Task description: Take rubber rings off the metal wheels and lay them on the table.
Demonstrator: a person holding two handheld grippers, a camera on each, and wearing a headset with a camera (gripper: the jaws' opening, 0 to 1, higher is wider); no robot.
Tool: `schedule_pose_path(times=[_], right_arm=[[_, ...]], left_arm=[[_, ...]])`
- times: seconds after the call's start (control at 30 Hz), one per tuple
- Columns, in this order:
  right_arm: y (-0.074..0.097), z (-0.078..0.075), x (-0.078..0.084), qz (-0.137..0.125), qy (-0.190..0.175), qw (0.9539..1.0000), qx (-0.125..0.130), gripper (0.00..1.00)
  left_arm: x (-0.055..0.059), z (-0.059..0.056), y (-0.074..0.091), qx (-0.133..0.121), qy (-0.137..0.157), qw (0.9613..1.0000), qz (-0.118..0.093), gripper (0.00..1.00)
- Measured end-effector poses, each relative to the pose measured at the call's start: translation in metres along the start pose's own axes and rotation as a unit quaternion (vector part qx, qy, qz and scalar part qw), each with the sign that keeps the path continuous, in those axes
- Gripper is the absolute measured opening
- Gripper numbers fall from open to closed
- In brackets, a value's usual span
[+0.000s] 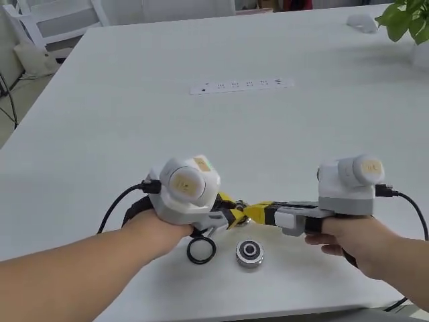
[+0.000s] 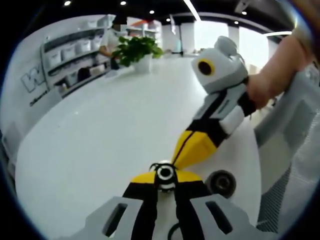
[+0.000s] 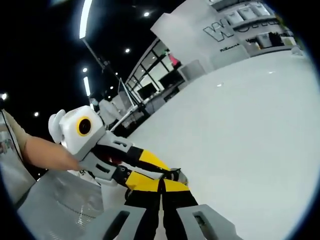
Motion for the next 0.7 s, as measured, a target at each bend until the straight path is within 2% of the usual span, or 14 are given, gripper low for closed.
schedule_pose_path(times=[0.27,0.53,0.7], right_arm=[[0.0025,0.0062,0.0006,-0.008,-0.019,0.9996,-0.018,0.00],[-0.0005,0.0061,0.0015,0.007,0.000,1.0000,0.005,0.00],[0.0036,-0.0001,0.0011,0.003,-0.002,0.9999,0.013,0.00]], left_arm=[[-0.0002,0.0001,-0.0004,0.000,0.003,1.0000,-0.004,0.12],[-0.0009,0.0000,-0.0007,-0.003,0.008,1.0000,-0.003,0.13],[-0.0007,0.0002,-0.0009,0.000,0.011,0.9999,-0.007,0.14]])
Point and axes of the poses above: the centre of the closed fingertips' face, and the gripper's own axes: y roughly backward along the fingers, z roughly to its left, x roughly out of its underside, the point moved 7 cm from there along y, roughly backward along the fingers, and after that the axes turned 15 degrees about y, right-handed, at the moved point
